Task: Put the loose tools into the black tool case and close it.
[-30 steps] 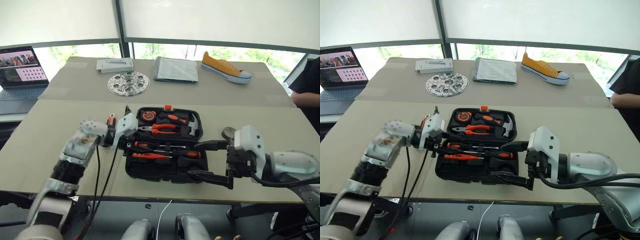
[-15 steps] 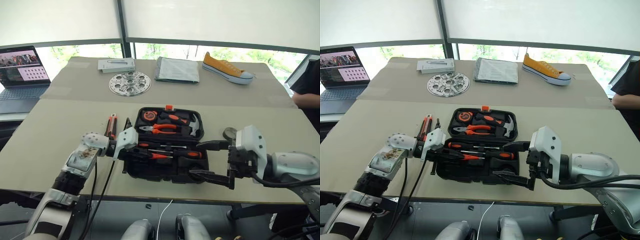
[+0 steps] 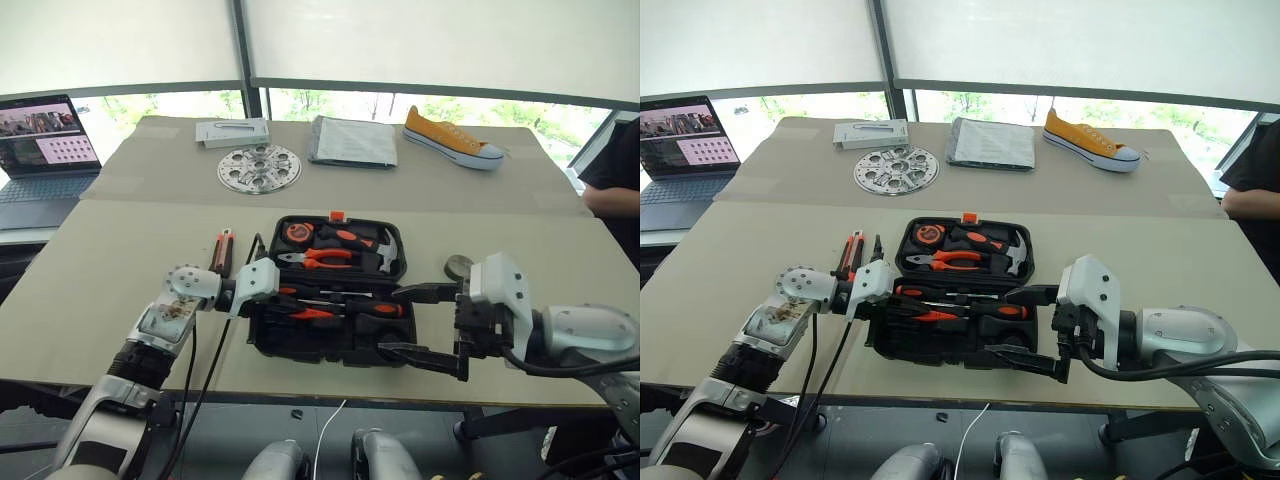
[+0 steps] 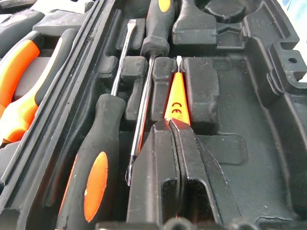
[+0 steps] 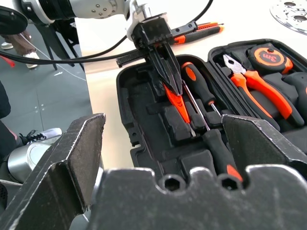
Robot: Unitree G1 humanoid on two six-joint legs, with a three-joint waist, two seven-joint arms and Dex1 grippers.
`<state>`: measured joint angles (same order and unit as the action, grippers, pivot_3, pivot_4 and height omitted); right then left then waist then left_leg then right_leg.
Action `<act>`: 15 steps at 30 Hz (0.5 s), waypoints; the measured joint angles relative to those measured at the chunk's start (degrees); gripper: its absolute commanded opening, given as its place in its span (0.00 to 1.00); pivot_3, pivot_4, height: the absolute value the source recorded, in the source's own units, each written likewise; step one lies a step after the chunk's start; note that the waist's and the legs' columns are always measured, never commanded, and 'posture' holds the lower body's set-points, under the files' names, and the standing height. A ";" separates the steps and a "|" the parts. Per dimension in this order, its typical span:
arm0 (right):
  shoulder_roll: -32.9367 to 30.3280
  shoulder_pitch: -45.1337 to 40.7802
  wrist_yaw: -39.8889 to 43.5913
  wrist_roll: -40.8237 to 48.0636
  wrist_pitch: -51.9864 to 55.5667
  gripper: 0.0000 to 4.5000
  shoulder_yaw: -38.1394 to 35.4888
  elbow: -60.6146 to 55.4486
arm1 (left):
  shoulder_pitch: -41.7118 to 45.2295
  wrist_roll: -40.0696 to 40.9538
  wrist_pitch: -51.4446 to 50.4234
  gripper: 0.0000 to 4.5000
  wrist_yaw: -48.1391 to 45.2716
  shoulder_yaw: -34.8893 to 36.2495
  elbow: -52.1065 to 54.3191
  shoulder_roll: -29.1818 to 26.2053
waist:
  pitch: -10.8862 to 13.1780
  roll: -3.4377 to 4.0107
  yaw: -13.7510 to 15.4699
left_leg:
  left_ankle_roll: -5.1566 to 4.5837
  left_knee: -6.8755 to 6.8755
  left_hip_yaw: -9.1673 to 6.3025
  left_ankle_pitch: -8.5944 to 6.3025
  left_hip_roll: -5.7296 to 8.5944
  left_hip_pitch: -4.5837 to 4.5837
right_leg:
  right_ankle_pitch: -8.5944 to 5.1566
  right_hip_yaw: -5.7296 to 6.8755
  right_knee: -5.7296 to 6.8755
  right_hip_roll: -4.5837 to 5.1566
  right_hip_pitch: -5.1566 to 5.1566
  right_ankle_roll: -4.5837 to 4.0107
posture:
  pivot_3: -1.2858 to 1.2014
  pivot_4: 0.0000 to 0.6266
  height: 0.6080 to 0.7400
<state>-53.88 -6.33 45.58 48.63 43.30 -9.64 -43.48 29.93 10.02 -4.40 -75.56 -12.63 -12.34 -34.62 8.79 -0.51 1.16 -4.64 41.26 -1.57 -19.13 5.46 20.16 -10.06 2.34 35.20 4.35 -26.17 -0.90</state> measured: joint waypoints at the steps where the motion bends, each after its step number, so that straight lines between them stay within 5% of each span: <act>1: 0.02 -0.35 0.10 -0.03 0.00 1.00 0.34 0.00 | -0.85 0.85 -1.49 0.01 0.24 0.64 0.96 -0.62 | 0.00 0.00 -0.15 | 0.00 0.00 0.00 0.00 -0.01 0.00 | 0.00 0.00 0.00 -0.01 -0.01 0.00 | 0.52 0.24 1.00; 5: 0.61 -4.19 0.54 -0.06 -0.08 1.00 2.24 0.42 | -4.00 5.30 -10.61 0.18 2.40 6.00 6.06 -4.19 | 0.02 -0.02 -0.59 | 0.00 -0.01 0.00 0.00 -0.03 0.02 | 0.00 -0.01 0.01 -0.05 -0.06 0.00 | 0.52 0.24 1.00; 10: 3.34 -12.63 2.08 0.08 -0.12 1.00 5.08 5.42 | -16.62 13.09 -23.85 0.59 10.83 22.62 20.26 -9.24 | 0.01 0.01 -1.21 | 0.00 -0.30 0.03 0.00 -0.04 -0.07 | 0.00 -0.05 -0.08 -0.07 -0.09 0.00 | 0.52 0.24 1.00; 15: 4.90 -17.20 6.95 -1.48 -1.26 1.00 9.63 10.35 | -35.15 15.53 -33.65 0.96 21.12 36.68 31.09 -8.46 | 0.06 -0.04 -0.61 | 0.01 -0.33 0.02 -0.01 -0.04 -0.09 | -0.01 0.01 -0.15 -0.06 -0.06 -0.01 | 0.52 0.24 1.00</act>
<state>-48.98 -23.53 52.54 47.15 42.05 -0.01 -33.14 -5.22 25.55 -38.06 -54.45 24.05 18.75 -43.08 8.84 -0.55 0.55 -4.63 40.92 -1.55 -19.14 5.42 20.08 -10.07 2.35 35.05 4.29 -26.23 -0.91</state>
